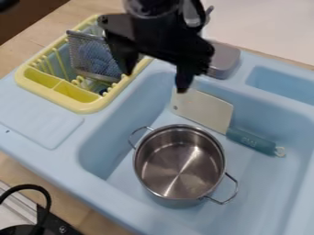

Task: Moving the strainer to the left side of the sink

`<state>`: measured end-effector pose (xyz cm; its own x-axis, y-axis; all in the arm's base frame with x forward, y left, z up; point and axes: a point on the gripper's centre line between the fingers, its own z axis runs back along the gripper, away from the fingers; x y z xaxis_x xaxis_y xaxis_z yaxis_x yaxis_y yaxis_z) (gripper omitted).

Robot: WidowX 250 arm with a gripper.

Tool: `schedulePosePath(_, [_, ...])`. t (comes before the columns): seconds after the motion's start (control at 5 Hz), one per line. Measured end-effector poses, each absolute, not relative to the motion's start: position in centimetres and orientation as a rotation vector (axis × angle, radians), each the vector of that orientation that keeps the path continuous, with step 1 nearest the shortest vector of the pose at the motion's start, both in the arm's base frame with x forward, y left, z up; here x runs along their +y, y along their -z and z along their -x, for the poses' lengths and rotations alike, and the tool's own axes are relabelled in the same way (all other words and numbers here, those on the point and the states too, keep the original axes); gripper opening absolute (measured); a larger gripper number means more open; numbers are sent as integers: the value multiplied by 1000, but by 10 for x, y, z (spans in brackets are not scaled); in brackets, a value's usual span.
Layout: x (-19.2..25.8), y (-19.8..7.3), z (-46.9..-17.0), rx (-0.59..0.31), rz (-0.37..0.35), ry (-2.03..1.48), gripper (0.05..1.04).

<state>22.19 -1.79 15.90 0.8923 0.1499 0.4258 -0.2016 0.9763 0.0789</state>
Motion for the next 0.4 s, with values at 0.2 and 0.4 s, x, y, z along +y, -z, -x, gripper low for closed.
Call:
schedulePosePath(0.2, [-30,-152,-212,-403,-62,-152,999])
schedulePosePath(0.4, [-40,-149,-205,-393,13,-106,999])
